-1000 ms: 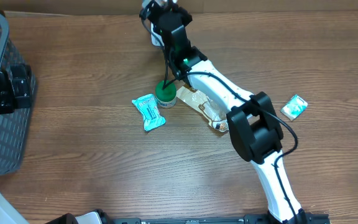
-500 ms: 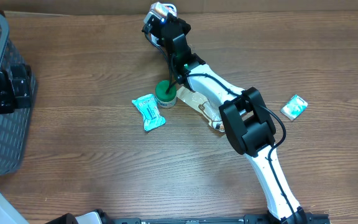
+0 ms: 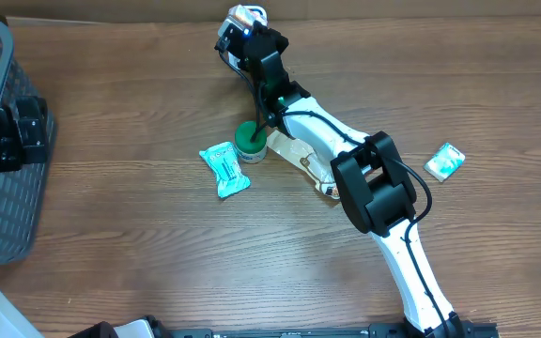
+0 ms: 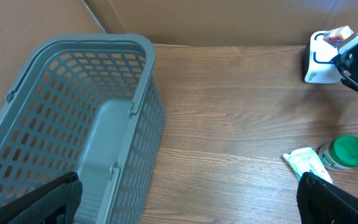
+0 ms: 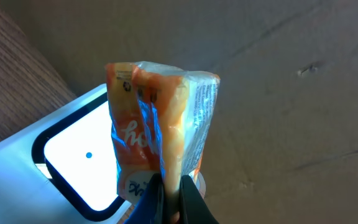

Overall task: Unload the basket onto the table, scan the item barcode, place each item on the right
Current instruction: 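Lift the orange pack and present it to the scanner, then carry the orange pack right and release it beside the mint-green pack, then move the right gripper back to the pile and grasp the snack bag, then lift the snack bag with the right gripper, dragging it across the pile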

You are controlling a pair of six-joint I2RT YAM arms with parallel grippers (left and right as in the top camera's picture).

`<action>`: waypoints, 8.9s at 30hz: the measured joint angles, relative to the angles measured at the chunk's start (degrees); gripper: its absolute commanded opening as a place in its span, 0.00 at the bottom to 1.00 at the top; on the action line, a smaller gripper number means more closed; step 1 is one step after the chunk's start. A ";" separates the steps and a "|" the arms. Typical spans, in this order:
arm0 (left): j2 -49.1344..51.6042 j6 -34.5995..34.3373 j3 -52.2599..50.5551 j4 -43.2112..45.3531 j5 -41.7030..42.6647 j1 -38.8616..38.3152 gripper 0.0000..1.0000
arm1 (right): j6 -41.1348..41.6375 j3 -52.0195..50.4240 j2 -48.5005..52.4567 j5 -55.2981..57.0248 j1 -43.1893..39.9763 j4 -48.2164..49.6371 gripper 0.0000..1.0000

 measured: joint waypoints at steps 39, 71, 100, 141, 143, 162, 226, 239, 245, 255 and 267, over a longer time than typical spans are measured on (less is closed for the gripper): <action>0.00 0.00 0.00 0.02 0.00 0.02 1.00 | 69.72 -9.88 -46.69 -40.76 -34.71 -88.32 0.04; 0.00 0.00 0.00 0.00 0.00 0.00 1.00 | 68.08 -37.77 -45.92 -46.88 -51.49 -77.55 0.42; 0.00 0.00 0.00 0.00 0.00 0.00 0.99 | 61.77 -29.35 -37.59 -54.49 -16.63 -74.79 0.34; 0.00 0.00 0.00 0.00 0.00 0.00 1.00 | 78.97 -49.13 -37.55 -49.77 -34.29 -37.88 0.55; 0.00 0.00 0.00 0.00 0.00 0.00 1.00 | 79.49 -49.13 -37.55 -51.49 -34.42 -39.69 0.61; 0.00 0.00 0.00 0.02 0.00 0.00 1.00 | 84.02 -54.93 -34.86 -57.40 -31.76 -28.35 0.64; 0.00 0.00 0.00 0.00 0.00 0.00 1.00 | 43.39 -44.83 -32.87 -55.43 -10.84 -56.61 0.75; 0.00 0.00 0.00 0.00 0.00 0.00 1.00 | 57.20 -47.71 -32.85 -63.23 -21.73 -49.66 0.76; 0.00 0.00 0.00 0.00 0.00 0.00 1.00 | 66.60 -52.94 -33.64 -67.54 -19.08 -40.17 0.74; 0.00 0.00 0.00 0.00 0.00 0.00 1.00 | 87.54 -62.93 -34.03 -68.54 -11.93 -14.78 0.50; 0.00 0.00 0.00 0.02 0.00 0.00 1.00 | 100.41 -64.26 -30.69 -63.73 -7.80 1.66 0.24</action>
